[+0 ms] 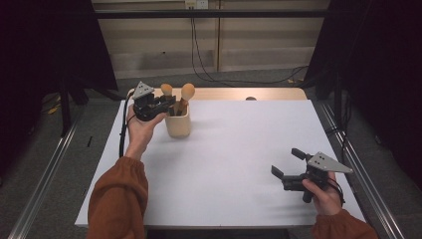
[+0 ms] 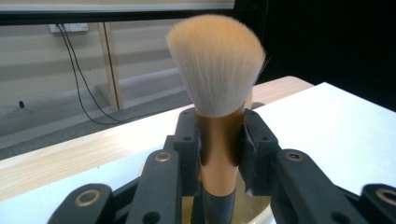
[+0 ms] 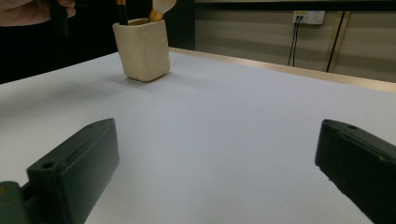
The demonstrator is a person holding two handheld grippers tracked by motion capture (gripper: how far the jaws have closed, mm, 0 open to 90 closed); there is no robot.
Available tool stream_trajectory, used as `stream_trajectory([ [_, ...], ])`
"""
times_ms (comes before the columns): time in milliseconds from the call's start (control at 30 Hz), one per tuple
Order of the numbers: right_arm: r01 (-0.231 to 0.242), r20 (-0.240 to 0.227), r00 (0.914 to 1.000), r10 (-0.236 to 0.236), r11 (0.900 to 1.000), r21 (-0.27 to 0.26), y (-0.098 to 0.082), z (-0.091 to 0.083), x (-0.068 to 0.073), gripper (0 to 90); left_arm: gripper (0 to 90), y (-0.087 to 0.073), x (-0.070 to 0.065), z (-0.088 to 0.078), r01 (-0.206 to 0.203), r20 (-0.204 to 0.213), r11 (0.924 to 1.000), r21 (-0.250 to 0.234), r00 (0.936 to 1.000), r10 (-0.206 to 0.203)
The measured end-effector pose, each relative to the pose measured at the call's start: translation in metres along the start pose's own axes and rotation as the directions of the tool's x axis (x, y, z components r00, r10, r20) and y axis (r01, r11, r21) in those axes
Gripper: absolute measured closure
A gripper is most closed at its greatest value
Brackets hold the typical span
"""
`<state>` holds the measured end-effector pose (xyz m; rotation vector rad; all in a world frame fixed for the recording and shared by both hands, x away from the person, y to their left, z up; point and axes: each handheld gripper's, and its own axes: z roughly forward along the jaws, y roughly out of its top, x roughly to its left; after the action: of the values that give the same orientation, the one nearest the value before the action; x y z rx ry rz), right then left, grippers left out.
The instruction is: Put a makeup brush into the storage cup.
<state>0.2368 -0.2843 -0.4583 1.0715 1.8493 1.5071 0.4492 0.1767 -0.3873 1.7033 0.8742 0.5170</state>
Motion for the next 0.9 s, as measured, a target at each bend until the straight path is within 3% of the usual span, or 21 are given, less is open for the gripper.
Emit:
stream_trajectory([
  [833, -0.005, -0.004, 1.0, 0.005, 1.0, 0.004, 0.0, 0.001, 0.001, 0.0, 70.6, -0.018, 0.002, 0.006, -0.002, -0.006, 0.9989, 0.047, 1.0, 0.002],
  [900, -0.006, -0.005, 1.0, 0.006, 1.0, 0.006, 0.0, 0.001, 0.001, 0.0, 69.7, -0.018, 0.001, 0.006, 0.013, -0.004, 0.9988, 0.046, 0.9999, -0.013],
])
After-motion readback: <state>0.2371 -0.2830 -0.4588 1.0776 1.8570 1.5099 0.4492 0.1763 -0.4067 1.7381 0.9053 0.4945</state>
